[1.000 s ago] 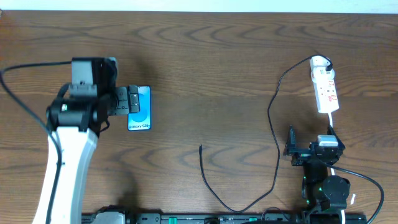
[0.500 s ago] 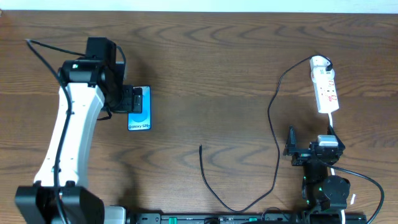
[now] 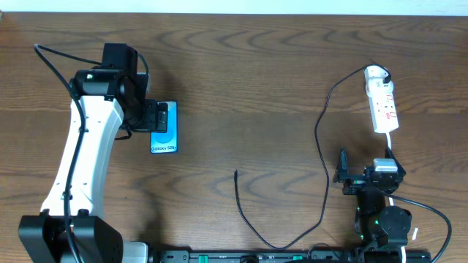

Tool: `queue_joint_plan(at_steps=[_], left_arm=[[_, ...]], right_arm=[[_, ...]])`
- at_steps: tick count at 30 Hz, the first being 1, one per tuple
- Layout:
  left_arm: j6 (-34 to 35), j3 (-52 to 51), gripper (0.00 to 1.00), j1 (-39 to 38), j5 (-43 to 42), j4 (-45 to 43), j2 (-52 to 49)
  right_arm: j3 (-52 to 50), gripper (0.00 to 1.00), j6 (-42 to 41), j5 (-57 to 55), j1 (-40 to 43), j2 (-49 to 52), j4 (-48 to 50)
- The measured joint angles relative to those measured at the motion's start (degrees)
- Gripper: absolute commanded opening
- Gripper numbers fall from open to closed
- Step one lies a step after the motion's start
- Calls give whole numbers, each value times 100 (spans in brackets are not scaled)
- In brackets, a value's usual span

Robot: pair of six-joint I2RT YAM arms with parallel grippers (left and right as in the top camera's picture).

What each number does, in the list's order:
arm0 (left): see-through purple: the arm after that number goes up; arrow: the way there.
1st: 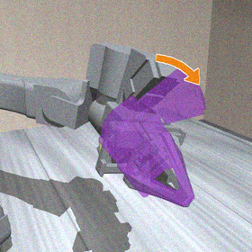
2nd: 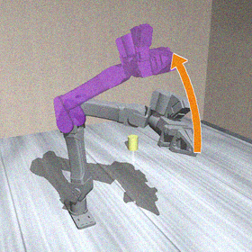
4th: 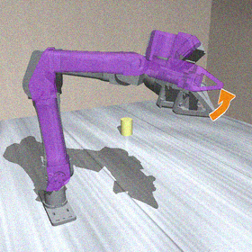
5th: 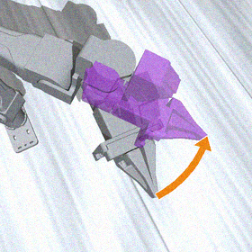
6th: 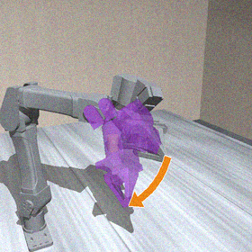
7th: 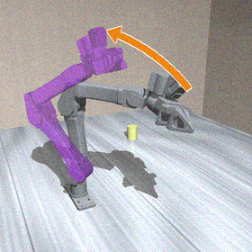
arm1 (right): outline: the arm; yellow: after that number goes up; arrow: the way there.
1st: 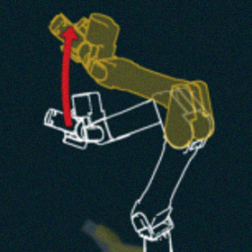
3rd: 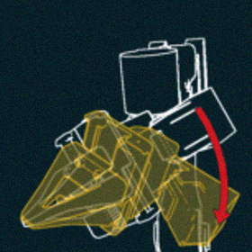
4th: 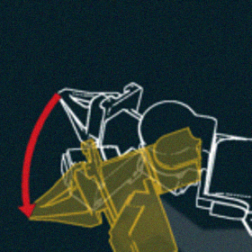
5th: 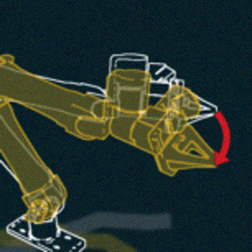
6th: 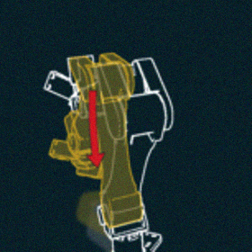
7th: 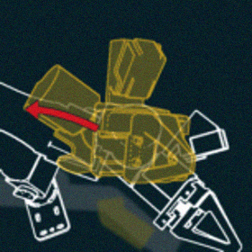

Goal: Plug charger to phone and switch on socket
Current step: 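Move the left gripper forward over the Galaxy phone, then lower the left gripper down onto the phone's near end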

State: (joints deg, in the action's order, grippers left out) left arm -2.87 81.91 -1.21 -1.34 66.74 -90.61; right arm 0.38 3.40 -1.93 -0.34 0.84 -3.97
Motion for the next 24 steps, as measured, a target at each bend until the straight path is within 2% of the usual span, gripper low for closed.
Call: queue_joint_plan(at_steps=[1,3,5,6,7,12,24], left_arm=[[-33,0,8,0,2,-7,0],[-37,0,8,0,2,-11,0],[-85,0,64,0,4,-28,0],[-70,0,78,-2,4,-46,0],[-74,0,84,0,2,-59,0],[-13,0,89,0,0,-70,0],[55,-2,89,0,-92,-179,0]], right_arm=[[0,99,0,-2,0,0,0],[0,99,0,-2,0,0,0],[0,99,0,-2,0,0,0],[0,99,0,0,0,0,0],[0,99,0,0,0,0,0],[0,99,0,0,0,0,0],[0,99,0,-2,0,0,0]])
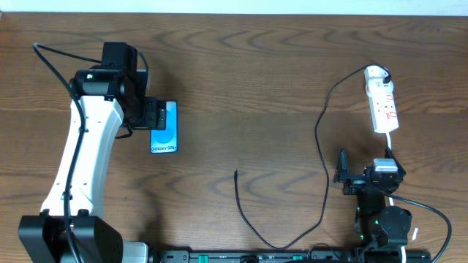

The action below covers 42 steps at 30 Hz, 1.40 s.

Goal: Plug charger to phone and switch on socket
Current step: 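Lower the left gripper down onto the phone's near end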

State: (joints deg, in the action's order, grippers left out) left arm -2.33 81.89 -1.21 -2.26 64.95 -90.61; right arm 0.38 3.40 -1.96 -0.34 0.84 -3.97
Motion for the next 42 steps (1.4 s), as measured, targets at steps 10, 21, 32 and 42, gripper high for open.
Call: queue_joint_plan(at_steps=[10,21,32,42], left_arm=[[2,0,89,0,-387,-162,0],[37,0,89,0,-407,-238,0],[44,-61,89,0,-407,-319,-186],[42,-63,89,0,-407,-498,-940]], right_arm=[[0,99,0,2,0,0,0],[0,99,0,2,0,0,0],[0,100,0,0,0,0,0],[0,99,0,2,0,0,0]])
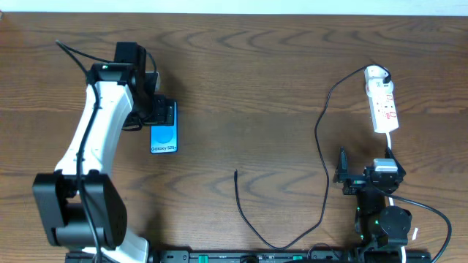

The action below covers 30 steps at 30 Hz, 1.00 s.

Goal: Plug charger to phone and switch on socket
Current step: 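Lower the left gripper down onto the phone's near end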

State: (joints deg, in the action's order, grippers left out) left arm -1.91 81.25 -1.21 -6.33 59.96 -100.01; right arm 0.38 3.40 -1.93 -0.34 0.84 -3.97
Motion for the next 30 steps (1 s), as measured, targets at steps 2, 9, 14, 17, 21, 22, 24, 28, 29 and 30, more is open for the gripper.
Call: queue_joint_plan(at_steps=[2,9,14,17,21,22,24,28,29,30], left_arm=[[0,-2,89,0,0,-17,-122],[2,-2,89,0,0,-168,-424],[2,-2,89,0,0,-258,-662],[2,-2,89,0,0,-267,-826],[2,-2,89,0,0,-323,-1067],[2,-2,89,0,0,-341,-1115],[2,-2,89,0,0,-372,-1222],[2,-2,89,0,0,-459,-1384],[2,-2,89,0,0,-474,-1412],[2,-2,89,0,0,-490,-1427]], right_arm=[[0,99,0,0,0,0,0],[0,99,0,0,0,0,0],[0,99,0,0,0,0,0],[0,99,0,0,0,0,0],[0,99,0,0,0,0,0],[0,99,0,0,0,0,0],[0,99,0,0,0,0,0],[0,99,0,0,0,0,0],[0,99,0,-2,0,0,0],[0,99,0,0,0,0,0]])
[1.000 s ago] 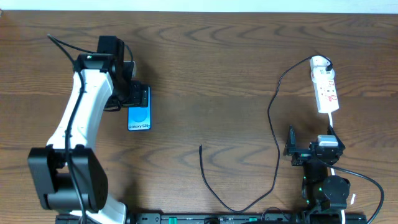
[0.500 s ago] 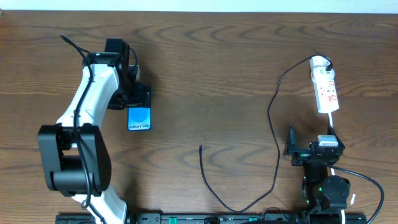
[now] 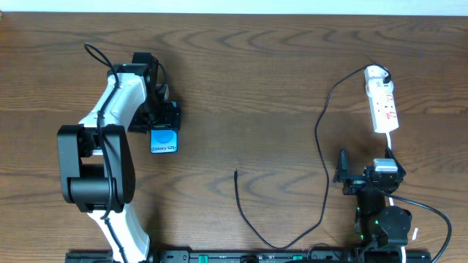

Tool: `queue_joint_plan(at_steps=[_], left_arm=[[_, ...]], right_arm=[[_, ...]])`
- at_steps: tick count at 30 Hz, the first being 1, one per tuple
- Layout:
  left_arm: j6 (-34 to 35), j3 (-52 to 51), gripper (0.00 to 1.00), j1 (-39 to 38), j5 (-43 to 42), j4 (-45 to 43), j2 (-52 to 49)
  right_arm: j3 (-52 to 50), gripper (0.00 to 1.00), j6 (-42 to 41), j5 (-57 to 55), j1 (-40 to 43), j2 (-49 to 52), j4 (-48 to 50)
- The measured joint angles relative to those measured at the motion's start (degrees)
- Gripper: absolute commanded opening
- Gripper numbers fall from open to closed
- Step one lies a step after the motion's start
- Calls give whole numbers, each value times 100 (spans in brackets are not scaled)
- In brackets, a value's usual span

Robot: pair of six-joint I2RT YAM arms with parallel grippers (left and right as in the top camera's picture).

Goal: Plug charger to phone and switch on socket
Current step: 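Lower the left gripper down onto the phone's near end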

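The phone [image 3: 164, 140], its blue screen facing up, lies at the left of the table. My left gripper [image 3: 166, 117] hangs over the phone's upper end and hides it; the fingers cannot be made out from above. The black charger cable [image 3: 322, 157] runs from the white power strip [image 3: 383, 104] at the far right, loops down along the front edge and ends in a free plug tip [image 3: 235, 173] at mid-table. My right gripper [image 3: 341, 169] sits folded at the front right, near the cable and below the strip, holding nothing visible.
The left arm's white links [image 3: 117, 109] curve from the front left base up to the phone. A white cord [image 3: 431, 212] trails from the strip past the right arm's base. Bare wood lies between the phone and the cable tip.
The left arm has swung its elbow to the right and its gripper now covers the phone's top half instead of sitting at its upper left. Phone, cable and right arm are unmoved.
At first my left gripper sat against the phone's upper left edge and stayed there. Then the arm had shifted rightward with the gripper still at that edge. Now the gripper is over the phone's top end. The phone has kept its place throughout.
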State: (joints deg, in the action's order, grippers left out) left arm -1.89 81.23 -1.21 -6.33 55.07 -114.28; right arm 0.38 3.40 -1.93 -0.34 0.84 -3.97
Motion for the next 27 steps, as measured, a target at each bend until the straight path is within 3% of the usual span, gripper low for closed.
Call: queue_joint_plan(at_steps=[27], left_arm=[[17,0,89,0,-33,-417,-9]], right_arm=[[0,99,0,-2,0,0,0]])
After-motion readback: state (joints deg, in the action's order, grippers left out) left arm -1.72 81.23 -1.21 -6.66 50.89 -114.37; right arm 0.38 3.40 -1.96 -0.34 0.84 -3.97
